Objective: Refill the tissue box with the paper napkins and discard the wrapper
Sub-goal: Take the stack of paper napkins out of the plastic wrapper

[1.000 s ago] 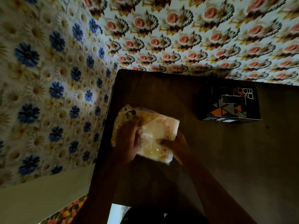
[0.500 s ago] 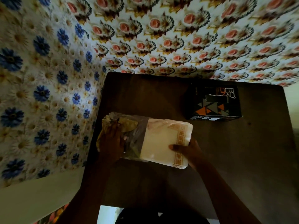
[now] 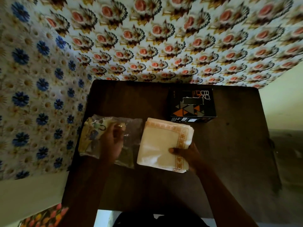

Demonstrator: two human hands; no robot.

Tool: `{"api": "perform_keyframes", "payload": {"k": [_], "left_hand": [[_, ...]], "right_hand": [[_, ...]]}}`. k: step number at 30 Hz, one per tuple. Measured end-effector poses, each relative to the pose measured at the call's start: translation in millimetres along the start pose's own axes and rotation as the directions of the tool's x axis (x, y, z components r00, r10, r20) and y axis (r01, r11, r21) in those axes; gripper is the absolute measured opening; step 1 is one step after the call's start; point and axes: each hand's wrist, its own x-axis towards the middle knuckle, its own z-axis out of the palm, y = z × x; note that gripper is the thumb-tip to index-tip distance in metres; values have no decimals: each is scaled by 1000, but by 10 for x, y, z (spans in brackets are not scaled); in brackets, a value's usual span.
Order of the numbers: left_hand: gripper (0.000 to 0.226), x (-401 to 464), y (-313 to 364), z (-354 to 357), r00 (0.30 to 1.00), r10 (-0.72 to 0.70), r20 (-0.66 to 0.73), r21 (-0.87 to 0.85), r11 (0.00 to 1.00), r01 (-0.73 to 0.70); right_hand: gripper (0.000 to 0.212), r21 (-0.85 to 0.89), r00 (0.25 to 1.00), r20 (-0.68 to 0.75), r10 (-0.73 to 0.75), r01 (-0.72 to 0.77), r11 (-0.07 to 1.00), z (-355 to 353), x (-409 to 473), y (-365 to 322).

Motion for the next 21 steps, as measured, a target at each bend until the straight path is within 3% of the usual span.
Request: {"api": "perform_keyframes", "payload": {"k": [3, 5, 7, 9, 12, 14, 16, 17, 21], "left_hand": [[17, -418, 481, 261, 941, -110, 319, -252, 948, 196], [43, -550, 429, 437, 860, -147, 488, -373, 856, 359], [81, -647, 329, 617, 850, -218, 480, -396, 811, 432], [94, -755, 286, 755, 880, -264, 394, -415, 804, 427], [108, -815, 219, 912, 859, -297, 416, -431, 768, 474], [98, -870, 271, 932, 808, -312, 499, -409, 737, 538], [57, -943, 335, 921, 778, -290, 558, -389, 736, 554], [50, -971, 328, 935, 764, -289, 577, -390, 725, 568], [83, -1109, 268, 923, 819, -292, 494, -446, 723, 527]], "right_hand": [[46, -5, 998, 56, 17, -16, 1000, -157, -84, 24], [45, -19, 998, 60, 30, -29, 999, -203, -123, 37], [44, -22, 997, 64, 35, -34, 999, -285, -201, 60], [47, 2, 997, 66, 43, -43, 999, -415, -293, 76], [51, 6, 995, 80, 57, -58, 998, -555, -394, 110], [48, 6, 994, 86, 70, -71, 997, -618, -479, 134], [46, -1, 993, 92, 70, -70, 998, -658, -554, 147], [45, 1, 993, 93, 71, -72, 997, -666, -573, 154], [45, 0, 994, 100, 39, -39, 999, -675, -647, 180]]}}
